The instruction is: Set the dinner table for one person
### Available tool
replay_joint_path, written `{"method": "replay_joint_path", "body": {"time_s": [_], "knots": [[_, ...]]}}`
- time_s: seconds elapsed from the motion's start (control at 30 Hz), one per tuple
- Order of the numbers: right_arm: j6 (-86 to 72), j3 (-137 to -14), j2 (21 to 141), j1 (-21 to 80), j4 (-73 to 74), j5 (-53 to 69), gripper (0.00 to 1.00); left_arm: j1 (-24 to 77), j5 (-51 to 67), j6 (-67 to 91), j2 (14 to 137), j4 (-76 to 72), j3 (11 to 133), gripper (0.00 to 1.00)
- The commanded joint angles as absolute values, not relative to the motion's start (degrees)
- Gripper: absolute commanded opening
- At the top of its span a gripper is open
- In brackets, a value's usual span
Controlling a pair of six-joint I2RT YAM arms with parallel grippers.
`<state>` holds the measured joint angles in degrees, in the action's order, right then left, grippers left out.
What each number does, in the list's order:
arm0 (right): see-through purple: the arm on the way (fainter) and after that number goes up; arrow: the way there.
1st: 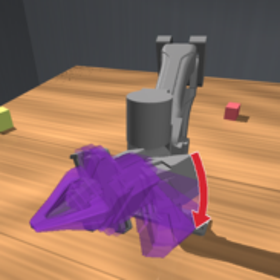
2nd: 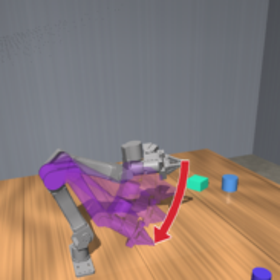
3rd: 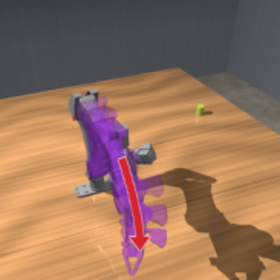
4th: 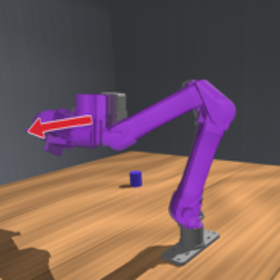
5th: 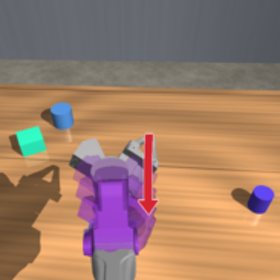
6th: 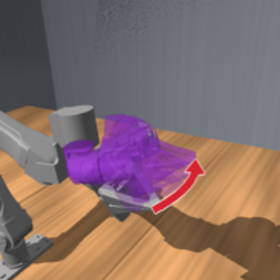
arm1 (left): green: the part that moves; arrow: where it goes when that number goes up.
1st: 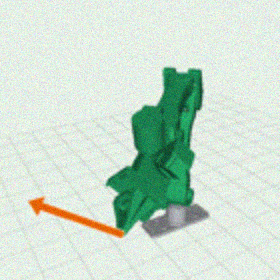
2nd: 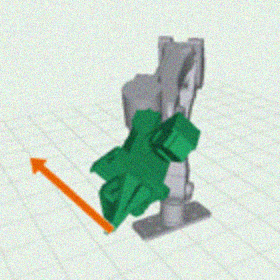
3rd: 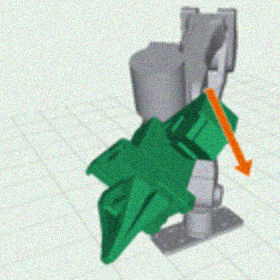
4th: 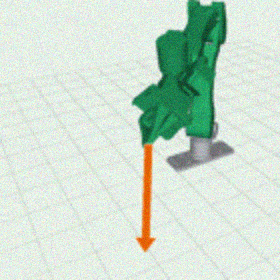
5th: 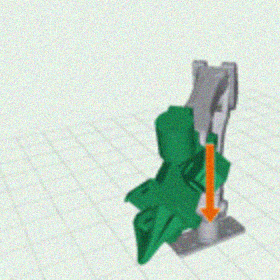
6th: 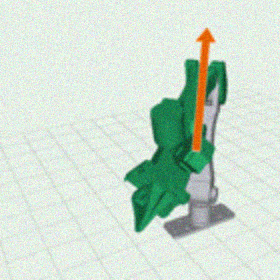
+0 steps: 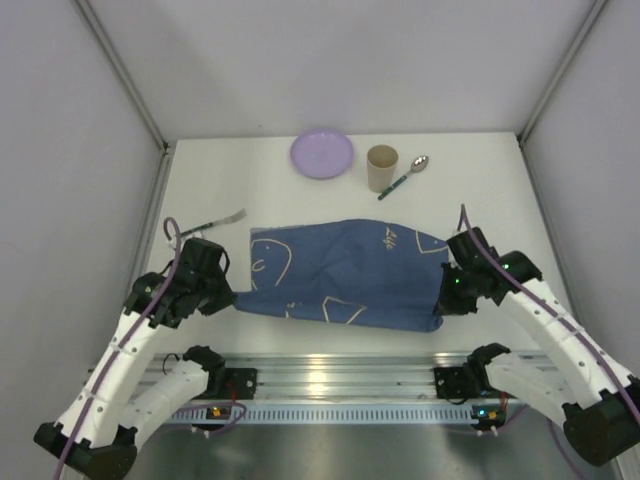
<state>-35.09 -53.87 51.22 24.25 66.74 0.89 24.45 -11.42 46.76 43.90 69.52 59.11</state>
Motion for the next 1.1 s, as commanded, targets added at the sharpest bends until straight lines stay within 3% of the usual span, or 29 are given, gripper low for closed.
{"method": "replay_joint_path", "body": {"time_s": [0.0,0.1,0.13,0.17,0.27,0.3,0.33,0.57,0.73,1.07], "knots": [[-37.09,-44.84,51.94,23.64,62.76,7.90,0.00,23.91,-9.59,52.45,41.31,72.24,52.84,0.00],[-36.66,-40.44,54.57,23.64,62.49,11.51,0.01,23.91,-7.39,55.10,40.52,73.91,49.23,0.00],[-36.30,-39.99,55.01,23.64,63.01,11.43,0.18,23.91,-7.03,55.46,40.43,74.44,48.44,0.01],[-35.78,-39.56,55.28,23.64,63.63,11.34,0.31,23.91,-6.77,55.63,40.43,74.97,48.08,0.22],[-34.11,-42.34,55.46,23.64,65.73,8.80,0.68,23.91,-5.80,56.16,40.52,75.41,48.51,0.64],[-33.32,-43.84,55.37,23.64,66.44,8.09,0.70,23.91,-5.63,56.42,40.60,75.41,49.99,0.93],[-32.88,-45.68,55.37,23.64,67.05,6.95,0.71,23.91,-5.54,56.60,41.04,75.32,51.05,0.98],[-30.41,-65.10,58.27,23.64,66.01,2.03,0.73,23.91,-8.09,53.09,50.24,69.19,57.83,0.98],[-29.53,-68.99,65.47,22.86,62.59,-6.74,0.77,23.91,-8.18,49.31,58.61,59.43,57.31,0.97],[-24.97,-71.88,89.54,2.21,51.68,-1.94,0.72,23.91,-2.55,46.50,69.61,49.66,56.17,0.92]]}}
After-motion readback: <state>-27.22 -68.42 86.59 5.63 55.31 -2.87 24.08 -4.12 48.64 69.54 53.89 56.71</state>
